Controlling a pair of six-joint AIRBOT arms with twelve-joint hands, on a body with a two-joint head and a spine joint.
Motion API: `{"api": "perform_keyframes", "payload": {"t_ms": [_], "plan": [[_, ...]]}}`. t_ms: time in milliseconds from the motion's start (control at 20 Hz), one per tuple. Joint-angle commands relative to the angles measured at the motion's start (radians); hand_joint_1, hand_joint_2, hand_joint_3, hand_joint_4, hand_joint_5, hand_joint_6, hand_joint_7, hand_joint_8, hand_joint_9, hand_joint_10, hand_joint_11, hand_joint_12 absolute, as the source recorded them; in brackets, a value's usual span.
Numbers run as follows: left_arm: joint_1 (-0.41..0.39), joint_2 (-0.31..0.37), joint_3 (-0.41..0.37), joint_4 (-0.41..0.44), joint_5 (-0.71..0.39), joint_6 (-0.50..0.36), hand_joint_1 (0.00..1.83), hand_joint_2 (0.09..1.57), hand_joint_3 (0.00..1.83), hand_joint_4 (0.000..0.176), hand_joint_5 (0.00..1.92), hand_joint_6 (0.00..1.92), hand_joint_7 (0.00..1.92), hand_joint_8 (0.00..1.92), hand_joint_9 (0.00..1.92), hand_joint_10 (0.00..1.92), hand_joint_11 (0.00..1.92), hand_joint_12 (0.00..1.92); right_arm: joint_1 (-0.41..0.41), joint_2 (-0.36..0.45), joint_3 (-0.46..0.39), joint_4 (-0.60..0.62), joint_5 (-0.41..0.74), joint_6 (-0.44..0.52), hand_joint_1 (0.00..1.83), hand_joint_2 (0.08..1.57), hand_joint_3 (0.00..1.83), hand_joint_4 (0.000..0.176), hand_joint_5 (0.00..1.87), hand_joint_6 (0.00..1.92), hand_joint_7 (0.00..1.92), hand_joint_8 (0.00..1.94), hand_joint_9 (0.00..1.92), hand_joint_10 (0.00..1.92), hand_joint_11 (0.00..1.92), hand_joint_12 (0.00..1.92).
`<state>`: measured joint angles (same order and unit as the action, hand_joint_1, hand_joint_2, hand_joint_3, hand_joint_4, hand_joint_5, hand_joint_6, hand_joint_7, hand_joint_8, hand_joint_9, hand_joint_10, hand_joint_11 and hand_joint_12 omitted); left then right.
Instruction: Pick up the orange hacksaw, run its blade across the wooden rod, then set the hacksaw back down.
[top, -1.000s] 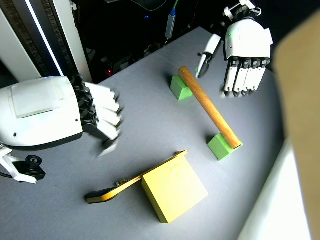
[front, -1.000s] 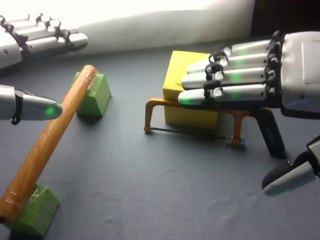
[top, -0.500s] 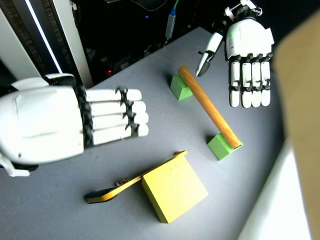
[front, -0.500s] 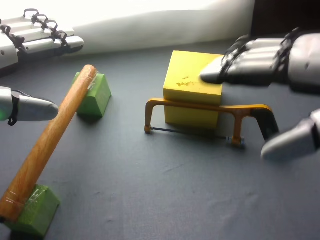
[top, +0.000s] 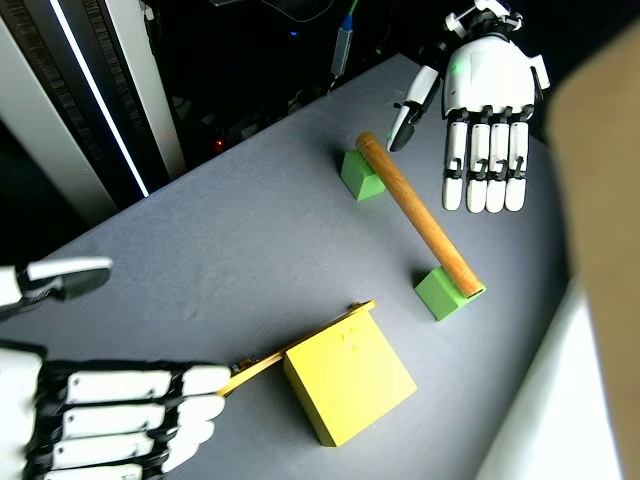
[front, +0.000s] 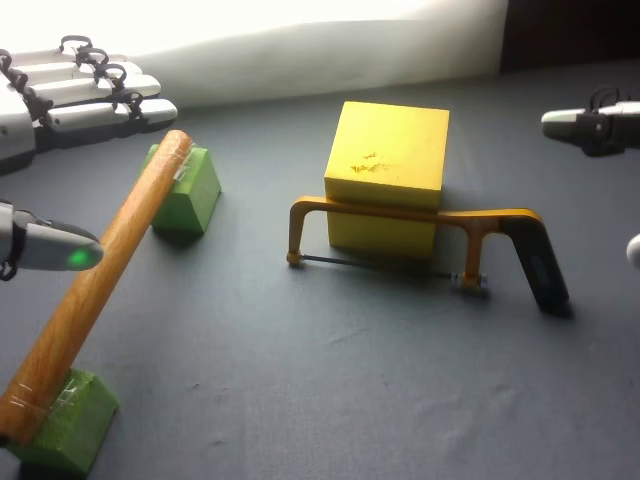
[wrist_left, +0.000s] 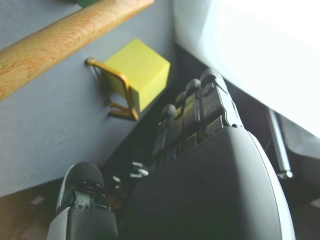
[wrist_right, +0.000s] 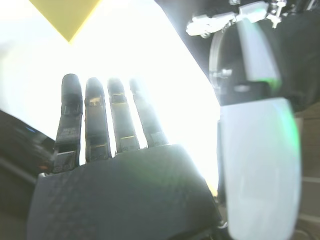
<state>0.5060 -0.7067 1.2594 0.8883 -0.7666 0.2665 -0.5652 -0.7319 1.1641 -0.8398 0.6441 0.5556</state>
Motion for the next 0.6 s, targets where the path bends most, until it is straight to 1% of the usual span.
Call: {"api": "perform_keyframes", "payload": {"t_ms": [0,50,150,200,300,350,400,450,550], "plan": [[-0.003,0.008,0.013,-0.050,-0.107,-0.018,0.12,1.18,0.00,0.000,0.00,0.00,0.00,0.00,0.00,0.00,0.00,0.00,-0.006,0.000,0.009,0.058,0.094,0.038,0.79,1.07,0.00,0.000,0.05,0.00,0.05,0.00,0.06,0.00,0.00,0.43],[-0.002,0.009,0.018,-0.046,-0.118,-0.018,0.12,1.18,0.00,0.000,0.00,0.00,0.00,0.00,0.00,0.00,0.00,0.00,-0.016,-0.005,0.017,0.058,0.092,0.062,0.85,1.05,0.00,0.000,0.06,0.00,0.05,0.00,0.07,0.00,0.00,0.41],[-0.005,0.008,0.026,-0.046,-0.125,-0.027,0.12,1.18,0.00,0.000,0.00,0.00,0.00,0.00,0.00,0.00,0.00,0.00,-0.030,-0.015,0.047,0.058,0.094,0.079,0.89,1.05,0.00,0.000,0.04,0.00,0.04,0.00,0.05,0.00,0.00,0.37],[-0.005,0.008,0.030,-0.046,-0.135,-0.035,0.09,1.18,0.00,0.000,0.00,0.00,0.00,0.00,0.00,0.00,0.00,0.00,-0.046,-0.021,0.063,0.058,0.100,0.103,0.86,1.07,0.00,0.000,0.02,0.00,0.01,0.00,0.04,0.00,0.00,0.32],[-0.004,0.009,0.039,-0.024,-0.157,-0.039,0.12,1.19,0.00,0.000,0.00,0.00,0.00,0.00,0.00,0.00,0.01,0.00,-0.094,-0.030,0.094,0.068,0.127,0.145,0.87,1.07,0.00,0.000,0.02,0.00,0.01,0.00,0.03,0.00,0.00,0.32],[-0.001,0.009,0.045,-0.008,-0.171,-0.041,0.12,1.19,0.00,0.000,0.00,0.00,0.00,0.00,0.00,0.00,0.01,0.01,-0.118,-0.035,0.104,0.088,0.141,0.150,0.85,1.09,0.01,0.000,0.01,0.00,0.00,0.00,0.01,0.00,0.00,0.27],[0.000,0.008,0.055,0.004,-0.175,-0.041,0.12,1.19,0.00,0.000,0.00,0.00,0.00,0.00,0.00,0.00,0.01,0.01,-0.151,-0.045,0.113,0.123,0.146,0.150,0.88,1.09,0.00,0.000,0.02,0.00,0.00,0.00,0.01,0.00,0.00,0.23],[0.000,0.005,0.060,0.008,-0.175,-0.041,0.11,1.20,0.01,0.000,0.00,0.00,0.00,0.00,0.00,0.00,0.00,0.00,-0.168,-0.051,0.115,0.141,0.145,0.150,0.84,1.09,0.00,0.000,0.02,0.00,0.00,0.00,0.02,0.00,0.00,0.26],[-0.004,0.004,0.062,0.014,-0.163,-0.042,0.09,1.20,0.01,0.000,0.00,0.00,0.00,0.00,0.00,0.00,0.00,0.00,-0.208,-0.071,0.120,0.219,0.142,0.116,0.88,1.09,0.00,0.000,0.03,0.00,0.00,0.00,0.02,0.00,0.00,0.28]]}}
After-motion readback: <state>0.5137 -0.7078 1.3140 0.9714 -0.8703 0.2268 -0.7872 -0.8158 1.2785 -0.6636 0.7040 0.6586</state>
